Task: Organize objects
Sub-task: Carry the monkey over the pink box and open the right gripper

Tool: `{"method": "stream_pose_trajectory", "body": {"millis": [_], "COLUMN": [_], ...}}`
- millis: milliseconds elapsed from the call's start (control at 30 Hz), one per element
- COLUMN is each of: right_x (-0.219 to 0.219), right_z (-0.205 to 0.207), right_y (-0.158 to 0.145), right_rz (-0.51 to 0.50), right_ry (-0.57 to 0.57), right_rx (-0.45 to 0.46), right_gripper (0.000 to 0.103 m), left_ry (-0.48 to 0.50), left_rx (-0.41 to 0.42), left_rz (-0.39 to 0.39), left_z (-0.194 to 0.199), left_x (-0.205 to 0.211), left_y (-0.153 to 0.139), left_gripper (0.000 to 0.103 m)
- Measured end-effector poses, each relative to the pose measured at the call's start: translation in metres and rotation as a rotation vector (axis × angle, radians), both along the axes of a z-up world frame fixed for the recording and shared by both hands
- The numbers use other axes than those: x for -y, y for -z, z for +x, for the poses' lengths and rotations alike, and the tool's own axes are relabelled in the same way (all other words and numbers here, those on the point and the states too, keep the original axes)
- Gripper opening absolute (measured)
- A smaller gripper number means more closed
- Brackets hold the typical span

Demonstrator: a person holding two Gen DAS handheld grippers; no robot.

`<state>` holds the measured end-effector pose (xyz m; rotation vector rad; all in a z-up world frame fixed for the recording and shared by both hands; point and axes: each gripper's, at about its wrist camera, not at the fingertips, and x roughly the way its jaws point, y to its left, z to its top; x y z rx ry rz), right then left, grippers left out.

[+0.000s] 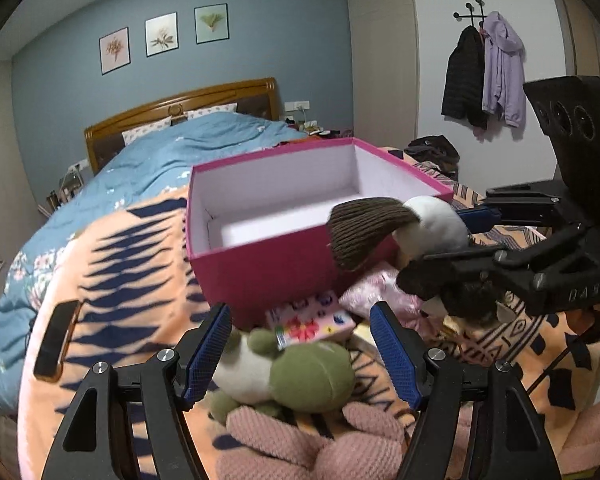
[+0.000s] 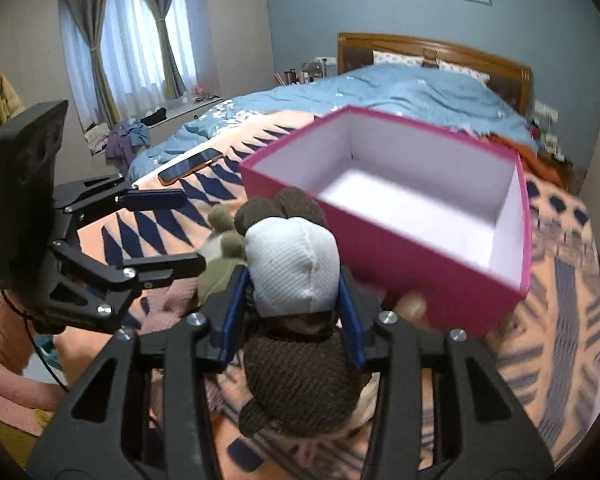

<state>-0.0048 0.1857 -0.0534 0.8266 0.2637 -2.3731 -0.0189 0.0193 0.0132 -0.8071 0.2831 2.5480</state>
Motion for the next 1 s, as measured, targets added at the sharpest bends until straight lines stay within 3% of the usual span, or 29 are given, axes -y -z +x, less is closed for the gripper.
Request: {"method": "stream_pose_trajectory", "body": {"millis": [167,400,500,533,667,833,933,1000], "right_x": [0.028,0.027,0.018,0.012,-0.017,-0.056,-0.065,-0.063], "right_z": [-0.012,-0.019,-0.017,-0.013,-0.001,-0.006,-0.014,-0.012], "right_y": [0.023,0.032,0.035,0.036,0.04,0.05,0.054,0.05], "right_rz": [0.196,0.225,0.216,0.203,0.105,-0.115,-0.227,-0.209], "right_ry": [-0.04,-0.078,-0.036,-0.022,0.044,0.111,0.091,0.094], "right_rx": [-0.054,-0.084,-0.086,-0.089,-0.047,0.071,0.157,0.136], "right_gripper": [0.047,0.051,0.07,0.076,0.078,0.078,0.053,0.052], "left_ry": [0.019,0.079,0.087,0.088,0.106,0.121,0.134,0.141], "left_rx": [0.002,0.042,0.081,0.099,0.16,0.178,0.18,0.188], "left_rz": [-0.015,0.031,0.05,0.049,0.042,0.056,0.05,0.05], "left_z": [-0.018,-0.039,-0.048,-0.051,-0.057,-0.06,-0.062,-0.063], "left_x": [-0.007,-0.018,-0.021,-0.022,-0.025,-0.028,-0.032,-0.035], "left_y": [-0.002,0.001,0.008,0.012,0.026,0.029,0.029,0.029], "left_gripper": [0.073,0.068,0.064,0.057,0.045,0.043,0.042,0.04]}}
